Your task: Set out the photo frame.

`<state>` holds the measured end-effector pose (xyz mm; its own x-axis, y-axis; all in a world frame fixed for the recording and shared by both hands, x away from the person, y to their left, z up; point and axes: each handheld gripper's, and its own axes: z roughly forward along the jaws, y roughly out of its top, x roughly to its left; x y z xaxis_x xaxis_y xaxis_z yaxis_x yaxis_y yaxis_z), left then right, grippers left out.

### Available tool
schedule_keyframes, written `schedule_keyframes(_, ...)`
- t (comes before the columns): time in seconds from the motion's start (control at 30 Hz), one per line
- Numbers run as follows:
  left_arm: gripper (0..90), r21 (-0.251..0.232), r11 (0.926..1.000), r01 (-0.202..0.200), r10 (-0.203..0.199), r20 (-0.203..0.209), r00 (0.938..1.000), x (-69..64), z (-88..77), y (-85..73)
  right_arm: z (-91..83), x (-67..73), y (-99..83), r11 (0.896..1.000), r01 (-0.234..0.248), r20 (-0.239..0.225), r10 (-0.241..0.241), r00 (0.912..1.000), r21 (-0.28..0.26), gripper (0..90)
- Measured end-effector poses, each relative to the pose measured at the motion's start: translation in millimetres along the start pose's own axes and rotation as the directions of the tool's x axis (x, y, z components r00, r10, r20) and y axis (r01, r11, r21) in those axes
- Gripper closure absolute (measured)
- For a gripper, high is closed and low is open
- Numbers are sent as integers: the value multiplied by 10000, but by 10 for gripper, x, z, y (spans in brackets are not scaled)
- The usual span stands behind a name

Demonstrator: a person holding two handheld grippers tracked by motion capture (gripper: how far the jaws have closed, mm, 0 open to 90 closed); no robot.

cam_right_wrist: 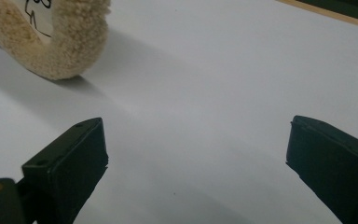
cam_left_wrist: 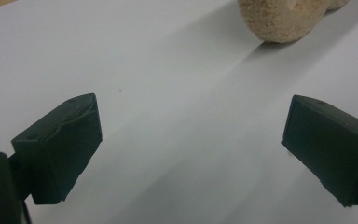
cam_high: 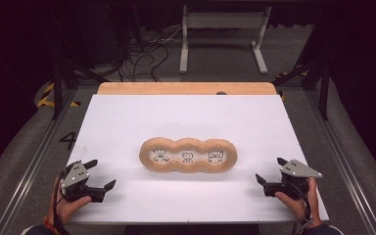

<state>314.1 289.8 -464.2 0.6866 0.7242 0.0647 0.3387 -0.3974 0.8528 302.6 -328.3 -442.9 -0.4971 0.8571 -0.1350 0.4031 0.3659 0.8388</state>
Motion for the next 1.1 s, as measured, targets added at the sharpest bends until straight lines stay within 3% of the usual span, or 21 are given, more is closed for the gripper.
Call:
schedule_keyframes(0.2,51,-241,9996,151,-152,-48,9999,8,-72,-30,-16,-70,-143,9979,-592,14,593,9982,-253,58)
schedule_keyframes(0.37,50,-304,9993,199,-200,-35,9998,-18,-64,-13,-36,-73,-139,9973,-562,84,566,9984,-465,58)
schedule_keyframes(0.6,53,-34,10000,-19,19,147,9999,-41,-34,-23,-5,-60,-126,9981,-506,91,509,9987,-358,61)
schedule_keyframes(1.1,56,-63,10000,29,-28,153,9999,-42,-34,-26,-18,-50,-112,9984,-441,328,453,9984,-365,64)
